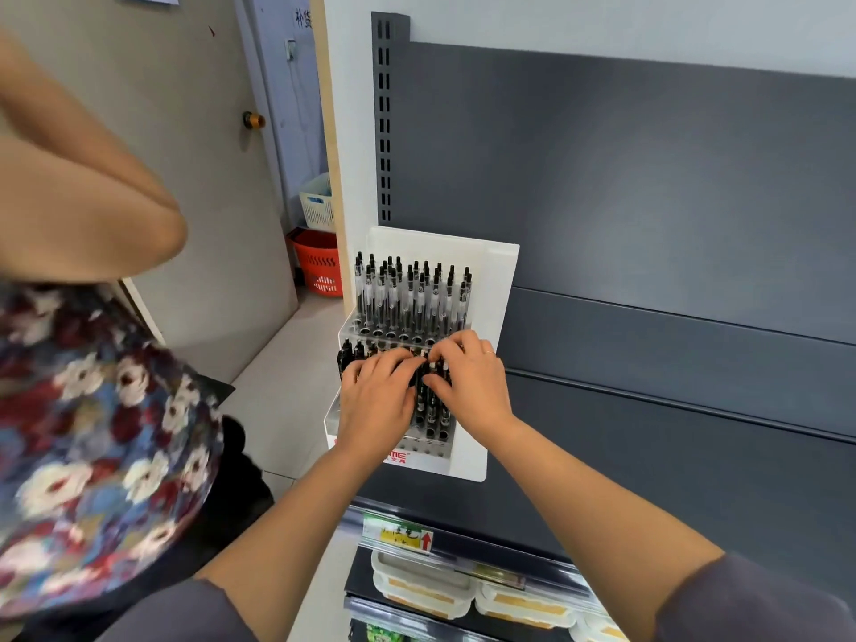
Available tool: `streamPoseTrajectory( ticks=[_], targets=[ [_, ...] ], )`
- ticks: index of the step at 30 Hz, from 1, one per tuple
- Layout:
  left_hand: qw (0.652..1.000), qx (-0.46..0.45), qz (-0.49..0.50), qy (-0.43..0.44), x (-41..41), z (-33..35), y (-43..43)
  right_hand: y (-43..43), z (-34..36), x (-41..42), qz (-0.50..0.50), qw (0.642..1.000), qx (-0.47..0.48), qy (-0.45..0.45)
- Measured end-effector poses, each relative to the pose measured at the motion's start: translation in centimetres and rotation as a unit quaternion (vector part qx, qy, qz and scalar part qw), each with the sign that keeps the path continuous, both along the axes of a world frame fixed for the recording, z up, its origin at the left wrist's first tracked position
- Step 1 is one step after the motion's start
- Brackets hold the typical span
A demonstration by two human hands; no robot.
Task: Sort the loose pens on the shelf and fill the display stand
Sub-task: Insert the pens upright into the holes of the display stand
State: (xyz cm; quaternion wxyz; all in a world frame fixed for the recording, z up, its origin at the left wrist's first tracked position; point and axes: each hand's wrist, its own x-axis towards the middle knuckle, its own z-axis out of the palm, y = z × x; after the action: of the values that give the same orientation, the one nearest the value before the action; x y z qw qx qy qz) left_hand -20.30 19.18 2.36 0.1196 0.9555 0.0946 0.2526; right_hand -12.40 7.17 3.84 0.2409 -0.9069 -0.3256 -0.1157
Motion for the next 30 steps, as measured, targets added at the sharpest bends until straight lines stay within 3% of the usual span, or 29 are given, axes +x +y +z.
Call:
streamPoseTrajectory(
  ticks=[7, 11, 20, 30],
  targets=[
    [1.000, -0.001, 0.011, -0.024, 0.0, 0.9, -1.8, -1.3, 0.9, -0.2, 0.015, 1.000, 0.000, 0.016],
    [0.999, 0.022, 0.002, -0.041, 0.8, 2.4, -5.5, -5.7, 1.8, 0.2, -0.001, 0.999, -0.017, -0.035],
    [0.987, 0.038, -0.159, -0.006, 5.7, 3.2, -26.2, -29.1, 2.6, 1.5, -0.127, 0.981, -0.110, -0.096],
    [0.922, 0.015, -0.366, 0.123, 11.6, 1.5, -51.1, -55.4, 1.2, 2.5, -0.309, 0.944, -0.110, 0.017]
  ],
)
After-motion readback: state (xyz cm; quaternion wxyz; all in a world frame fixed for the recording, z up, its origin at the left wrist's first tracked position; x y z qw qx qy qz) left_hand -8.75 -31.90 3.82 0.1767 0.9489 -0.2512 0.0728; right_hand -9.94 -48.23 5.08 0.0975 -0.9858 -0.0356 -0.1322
